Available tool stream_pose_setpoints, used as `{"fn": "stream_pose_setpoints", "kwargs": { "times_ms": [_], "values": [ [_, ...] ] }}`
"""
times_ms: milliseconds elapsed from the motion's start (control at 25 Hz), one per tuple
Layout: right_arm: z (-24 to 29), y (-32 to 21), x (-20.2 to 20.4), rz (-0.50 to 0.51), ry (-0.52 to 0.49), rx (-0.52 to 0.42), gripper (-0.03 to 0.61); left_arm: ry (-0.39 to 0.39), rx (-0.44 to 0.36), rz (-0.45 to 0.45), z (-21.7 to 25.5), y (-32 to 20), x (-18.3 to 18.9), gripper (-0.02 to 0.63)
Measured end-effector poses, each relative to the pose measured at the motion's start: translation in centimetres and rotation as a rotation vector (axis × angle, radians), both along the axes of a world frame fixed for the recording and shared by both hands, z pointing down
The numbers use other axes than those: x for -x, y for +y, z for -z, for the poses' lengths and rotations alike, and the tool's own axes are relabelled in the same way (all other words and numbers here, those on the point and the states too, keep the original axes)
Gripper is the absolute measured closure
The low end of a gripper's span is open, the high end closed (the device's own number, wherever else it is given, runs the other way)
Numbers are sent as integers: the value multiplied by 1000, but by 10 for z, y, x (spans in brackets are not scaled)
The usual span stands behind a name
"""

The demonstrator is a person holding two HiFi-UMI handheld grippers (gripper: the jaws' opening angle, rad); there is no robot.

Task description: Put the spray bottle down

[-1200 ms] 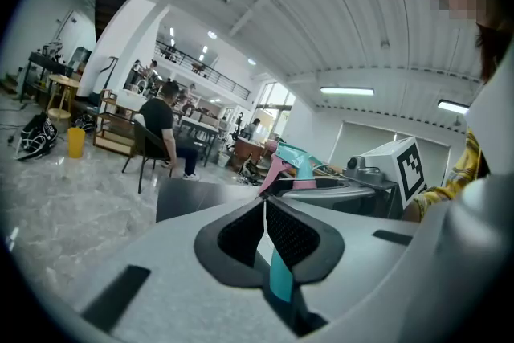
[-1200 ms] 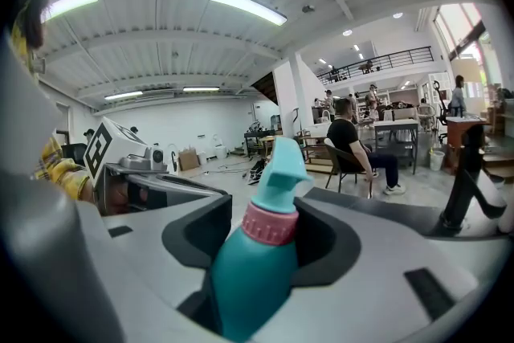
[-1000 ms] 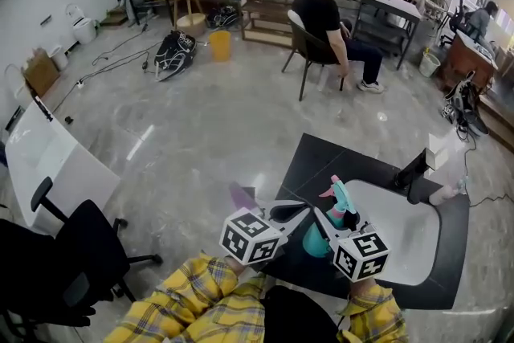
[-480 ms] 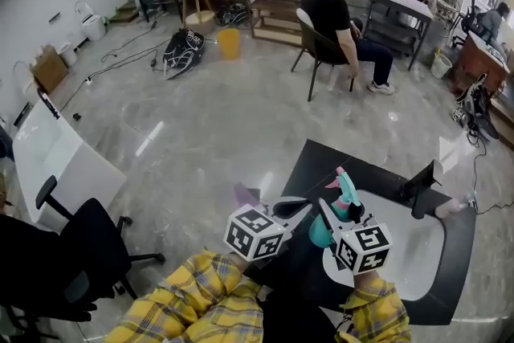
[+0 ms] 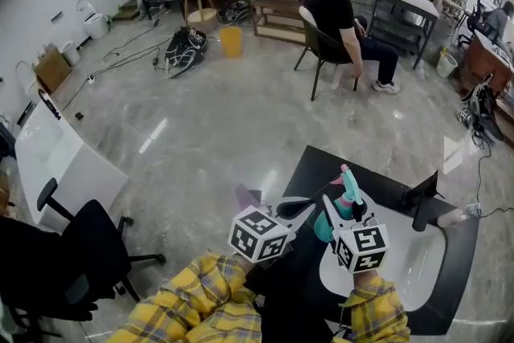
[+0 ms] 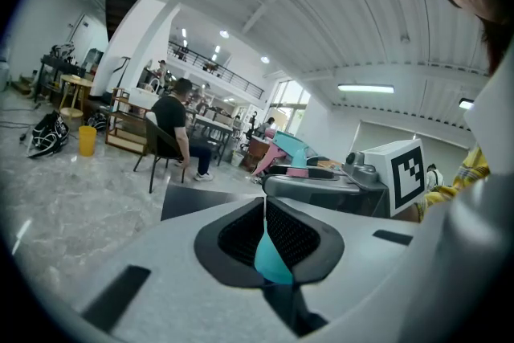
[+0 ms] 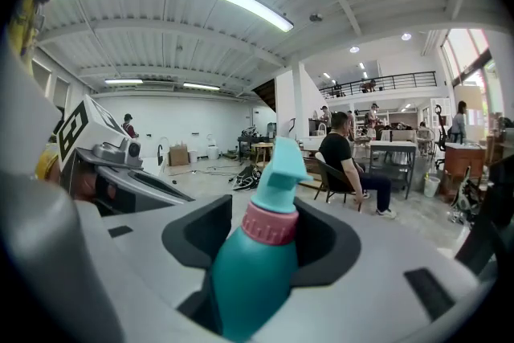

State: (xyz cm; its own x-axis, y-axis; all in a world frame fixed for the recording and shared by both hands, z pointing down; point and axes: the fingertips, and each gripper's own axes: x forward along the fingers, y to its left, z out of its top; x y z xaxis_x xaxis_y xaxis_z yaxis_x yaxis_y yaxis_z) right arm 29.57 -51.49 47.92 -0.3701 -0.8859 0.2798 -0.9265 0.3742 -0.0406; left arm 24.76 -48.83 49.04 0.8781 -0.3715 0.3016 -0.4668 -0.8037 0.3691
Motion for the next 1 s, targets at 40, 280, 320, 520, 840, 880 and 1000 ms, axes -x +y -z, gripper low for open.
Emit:
{"fn": "stream_pose_setpoints", "kwargs": {
  "times_ms": [40, 280, 320, 520, 840, 880, 1000],
  "values": [
    [0, -3, -2, -2, 6, -9, 365, 2, 0, 3, 0, -3, -2, 604],
    [-1, -20, -12, -26, 60, -79, 366, 1, -4, 11, -5, -14, -11, 604],
    [-1, -22, -13, -30, 71, -95, 365, 0, -4, 15, -6, -15, -10, 604],
    [-2, -35, -19, -43, 93, -145, 366, -10, -6, 35, -10, -21, -12, 604],
    [-9, -53, -22, -67, 105, -194, 365, -11, -7, 66, -17, -31, -7, 604],
    [-8, -55, -23, -69, 109, -202, 365, -11, -9, 69, -17, -32, -7, 604],
    [-5, -59, -22, -72, 120, -232, 365, -8, -17, 69, -16, -33, -9, 604]
  ]
}}
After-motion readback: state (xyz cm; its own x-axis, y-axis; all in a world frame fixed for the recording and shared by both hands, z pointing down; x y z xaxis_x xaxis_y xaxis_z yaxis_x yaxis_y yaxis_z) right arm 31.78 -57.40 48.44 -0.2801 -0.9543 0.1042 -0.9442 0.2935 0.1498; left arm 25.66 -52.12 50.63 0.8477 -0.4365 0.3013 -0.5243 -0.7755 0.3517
